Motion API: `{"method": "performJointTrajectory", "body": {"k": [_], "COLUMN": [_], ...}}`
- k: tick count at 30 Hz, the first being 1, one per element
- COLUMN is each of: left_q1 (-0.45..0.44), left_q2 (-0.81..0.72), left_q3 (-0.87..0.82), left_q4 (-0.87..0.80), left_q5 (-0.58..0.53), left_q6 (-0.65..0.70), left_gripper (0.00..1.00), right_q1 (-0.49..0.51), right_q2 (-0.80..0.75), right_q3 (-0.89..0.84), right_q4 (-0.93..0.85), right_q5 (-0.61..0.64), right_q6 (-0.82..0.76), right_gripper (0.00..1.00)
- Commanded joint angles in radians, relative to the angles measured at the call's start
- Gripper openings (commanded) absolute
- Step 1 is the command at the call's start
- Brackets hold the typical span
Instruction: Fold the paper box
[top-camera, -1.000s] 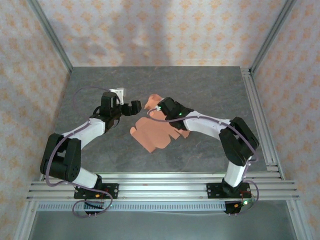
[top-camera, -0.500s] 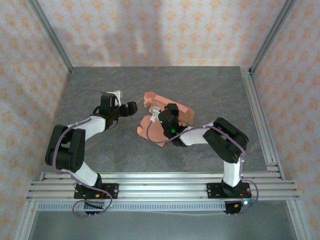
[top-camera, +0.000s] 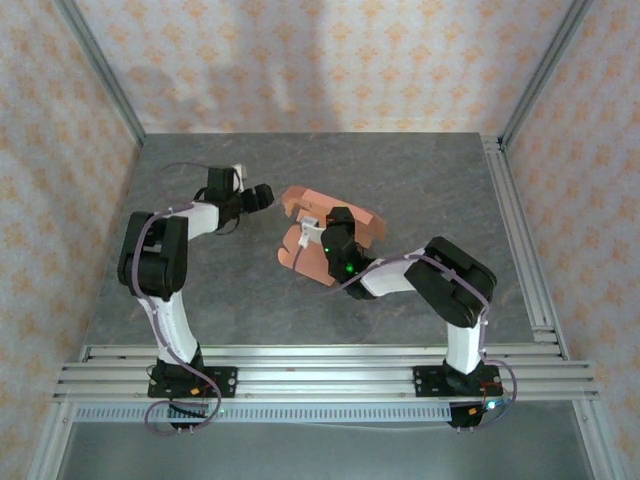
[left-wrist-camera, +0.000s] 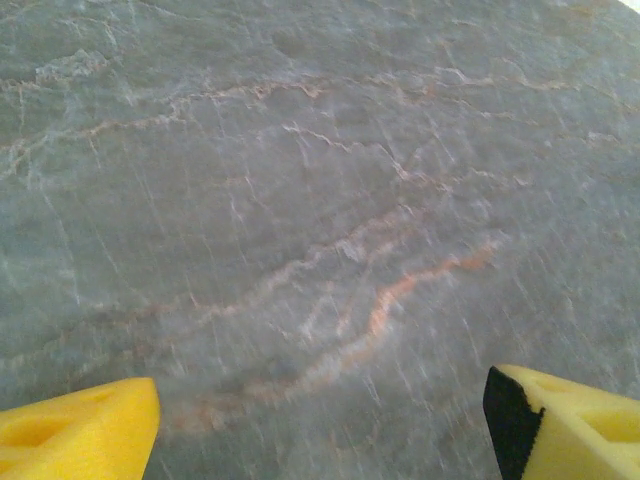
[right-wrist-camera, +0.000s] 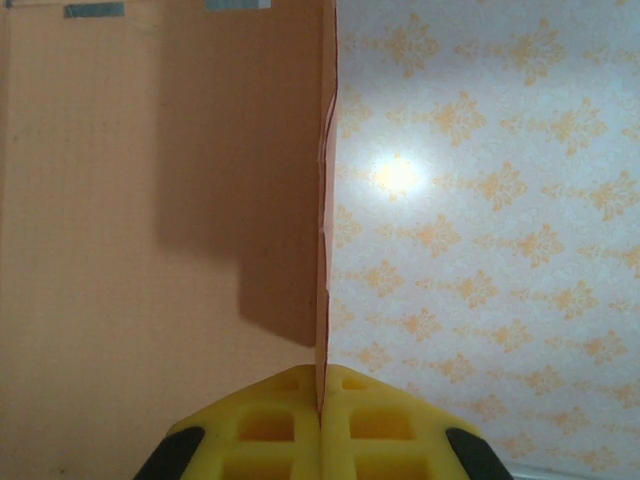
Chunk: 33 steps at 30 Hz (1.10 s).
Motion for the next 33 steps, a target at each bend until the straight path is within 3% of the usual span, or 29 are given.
{"method": "performJointTrajectory", "body": {"k": [1,3,11,20,33], "left_q1": [0.000,-0.005,-0.067,-0.088,-0.126], "left_q2": [0.067,0.106,0.139,-0.035,-0.035], "left_q3": [0.121,0.175,0.277,0.025,-0.022], "left_q4": [-0.079,-0.121,-0.296,-0.070,-0.045], "left_q5": [0.130,0.197,0.267,0.249,0.259], "left_q6": [0.015,0.057,0.241,0.224,0.294], "left_gripper": [0.83,0.83,0.81,0.81,0.83], "right_q1": [0.007,0.009,0.011,0.011,0.003], "right_q2": [-0.052,-0.056,-0.069,-0.069,-0.053], "right_q3": [-0.016,-0.014,0.004,0.020,0.056], "right_q4": [-0.015,-0.033,-0.137,-0.198,-0.288], "right_q5": [-0.021,-0.025,-0.027,-0.021,-0.041], "right_q6": [0.042,0.056,0.122,0.186,0.246], "right_gripper": [0.00,0.00,0.00,0.00,0.00]}}
